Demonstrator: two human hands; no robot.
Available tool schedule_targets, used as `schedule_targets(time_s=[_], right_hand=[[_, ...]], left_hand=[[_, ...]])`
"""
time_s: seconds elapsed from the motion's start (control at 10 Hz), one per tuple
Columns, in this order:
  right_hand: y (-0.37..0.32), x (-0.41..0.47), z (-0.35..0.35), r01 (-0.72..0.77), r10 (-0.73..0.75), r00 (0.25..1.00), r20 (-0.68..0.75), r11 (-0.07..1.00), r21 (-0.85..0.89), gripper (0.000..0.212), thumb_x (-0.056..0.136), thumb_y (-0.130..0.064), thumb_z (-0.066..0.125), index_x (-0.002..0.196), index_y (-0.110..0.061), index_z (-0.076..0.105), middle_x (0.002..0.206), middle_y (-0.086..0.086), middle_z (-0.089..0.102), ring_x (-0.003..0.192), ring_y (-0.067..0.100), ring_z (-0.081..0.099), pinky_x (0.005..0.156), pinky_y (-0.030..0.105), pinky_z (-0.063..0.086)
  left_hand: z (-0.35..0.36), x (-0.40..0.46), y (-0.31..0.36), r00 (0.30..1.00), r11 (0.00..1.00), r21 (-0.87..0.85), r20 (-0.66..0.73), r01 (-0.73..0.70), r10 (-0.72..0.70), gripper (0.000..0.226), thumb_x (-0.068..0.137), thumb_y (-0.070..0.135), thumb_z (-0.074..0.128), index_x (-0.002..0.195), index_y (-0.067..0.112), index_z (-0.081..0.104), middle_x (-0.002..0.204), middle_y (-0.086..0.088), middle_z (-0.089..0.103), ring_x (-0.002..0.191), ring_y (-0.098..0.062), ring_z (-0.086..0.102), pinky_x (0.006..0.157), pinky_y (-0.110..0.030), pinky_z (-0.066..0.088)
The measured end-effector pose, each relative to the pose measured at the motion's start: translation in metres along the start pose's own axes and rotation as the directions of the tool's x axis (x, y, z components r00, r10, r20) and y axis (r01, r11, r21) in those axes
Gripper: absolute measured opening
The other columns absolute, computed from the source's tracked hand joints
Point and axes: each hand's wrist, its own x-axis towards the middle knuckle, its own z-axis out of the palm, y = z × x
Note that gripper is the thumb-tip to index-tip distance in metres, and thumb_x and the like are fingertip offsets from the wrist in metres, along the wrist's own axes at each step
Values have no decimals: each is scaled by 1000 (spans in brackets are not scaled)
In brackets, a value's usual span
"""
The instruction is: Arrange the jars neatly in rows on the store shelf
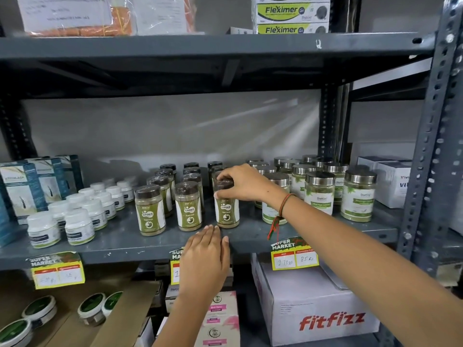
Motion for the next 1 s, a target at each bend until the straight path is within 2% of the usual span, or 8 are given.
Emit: schedule_targets(time_s=[0.2, 0.4, 0.6, 0.7, 0.8, 0.9, 1.0], right_hand=[[0, -6, -4, -25, 25, 1000, -14, 1000, 3, 62, 75, -60, 70, 125, -23, 66, 129, 1, 67, 119, 27, 61, 101, 44, 48], [-2, -12, -3, -29, 27, 999, -35, 999, -41, 68, 78, -66, 63, 134, -26, 59, 131, 3, 66, 120, 30, 60, 100, 44, 47], [-7, -30, -15, -71, 69, 990, -123, 997, -14, 72, 78, -70, 57, 136, -27, 55, 117, 3, 71, 106, 27, 66, 88, 43, 54], [-9, -70, -36, -69, 60, 970, -236, 997, -31, 70, 80, -69, 54, 136, -27, 54, 124, 2, 69, 111, 26, 65, 93, 41, 51], [-1, -78, -46, -71, 60, 959, -277, 997, -29, 67, 83, -67, 52, 137, -27, 54, 132, 1, 65, 116, 23, 63, 97, 43, 51], [-6, -93, -57, -31, 16, 932, -361, 999, -37, 63, 86, -65, 50, 135, -26, 56, 133, -1, 64, 115, 19, 63, 96, 40, 51], [-5, -100, -70, 22, 2, 870, -493, 999, 44, 57, 89, -61, 50, 133, -25, 59, 129, -2, 66, 111, 16, 64, 93, 36, 52]], left_hand=[[1, 1, -1, 1000, 1000, 1, -11, -12, 12, 51, 94, 41, 30, 120, 9, 60, 123, -9, 65, 117, -21, 57, 103, -37, 42], [1, 2, -1, 1000, 1000, 2, -8, -17, 17, 53, 94, 42, 27, 125, 11, 57, 128, -8, 62, 121, -19, 53, 106, -35, 38], [-4, 5, -1, 998, 1000, 10, 56, -21, 21, 56, 94, 45, 21, 130, 13, 51, 135, -6, 56, 126, -18, 48, 108, -34, 34], [-30, -11, 12, 995, 998, -11, 81, -65, 65, 55, 93, 46, 21, 128, 15, 52, 135, -4, 56, 122, -18, 51, 102, -34, 41], [-36, 0, 12, 989, 998, -15, 132, -68, 69, 46, 92, 46, 27, 112, 18, 58, 120, -2, 64, 104, -22, 61, 78, -37, 51], [-53, 6, 6, 991, 998, -6, 123, -62, 62, 36, 91, 45, 32, 86, 20, 56, 93, -2, 67, 83, -27, 62, 59, -36, 45], [-63, 21, 2, 996, 998, -12, 64, -59, 60, 31, 90, 41, 36, 75, 21, 54, 73, -1, 63, 69, -26, 60, 57, -36, 49]])
